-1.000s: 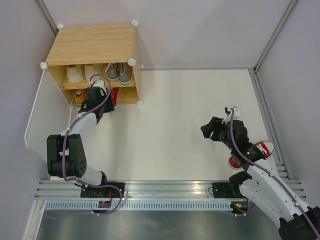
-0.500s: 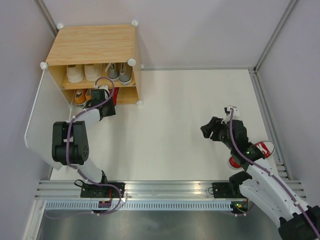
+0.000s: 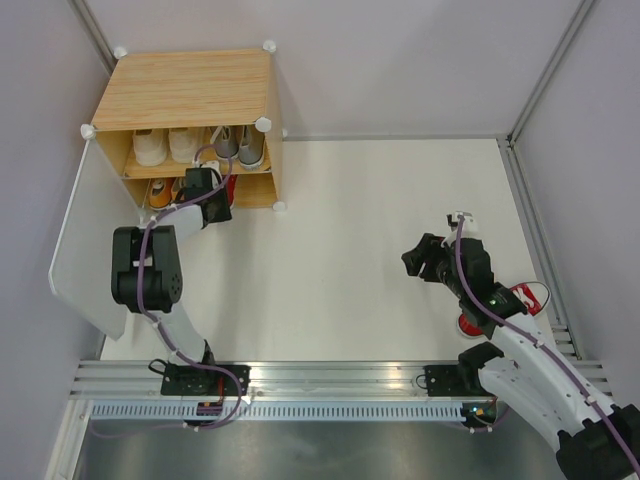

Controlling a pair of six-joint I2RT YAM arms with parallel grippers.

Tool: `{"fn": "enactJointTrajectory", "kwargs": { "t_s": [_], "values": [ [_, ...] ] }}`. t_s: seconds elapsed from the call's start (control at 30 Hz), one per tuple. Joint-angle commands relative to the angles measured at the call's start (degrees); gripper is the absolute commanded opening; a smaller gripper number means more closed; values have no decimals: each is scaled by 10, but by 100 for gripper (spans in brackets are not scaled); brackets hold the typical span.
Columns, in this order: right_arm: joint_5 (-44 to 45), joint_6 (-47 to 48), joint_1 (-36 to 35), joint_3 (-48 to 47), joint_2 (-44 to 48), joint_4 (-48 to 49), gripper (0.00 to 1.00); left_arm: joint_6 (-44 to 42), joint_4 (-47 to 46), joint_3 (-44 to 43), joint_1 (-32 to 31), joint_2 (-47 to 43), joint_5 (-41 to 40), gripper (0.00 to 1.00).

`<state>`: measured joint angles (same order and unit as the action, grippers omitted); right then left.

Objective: Place and organize the shoes in the shoe cabinet
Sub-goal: Place the shoe in the shoe cabinet.

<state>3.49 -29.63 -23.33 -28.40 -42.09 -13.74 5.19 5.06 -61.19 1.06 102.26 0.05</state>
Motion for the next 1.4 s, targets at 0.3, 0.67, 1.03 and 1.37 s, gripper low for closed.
{"fn": "enactJointTrajectory", "kwargs": {
  "t_s": [0.3,0.67,1.03,1.37],
  "values": [
    [17,12,10,-12,-17,17,65,-47,-25,-121,3,71,-15,40],
    [27,13,12,-11,-15,13,65,-33,-27,-109,3,70,-8,47],
    [112,-29,13,-20,-19,-39,66,22,-11,10,-1,-100,-21,100],
    [328,-110,19,-70,-75,-164,74,68,43,75,-45,-366,34,100]
  ]
}}
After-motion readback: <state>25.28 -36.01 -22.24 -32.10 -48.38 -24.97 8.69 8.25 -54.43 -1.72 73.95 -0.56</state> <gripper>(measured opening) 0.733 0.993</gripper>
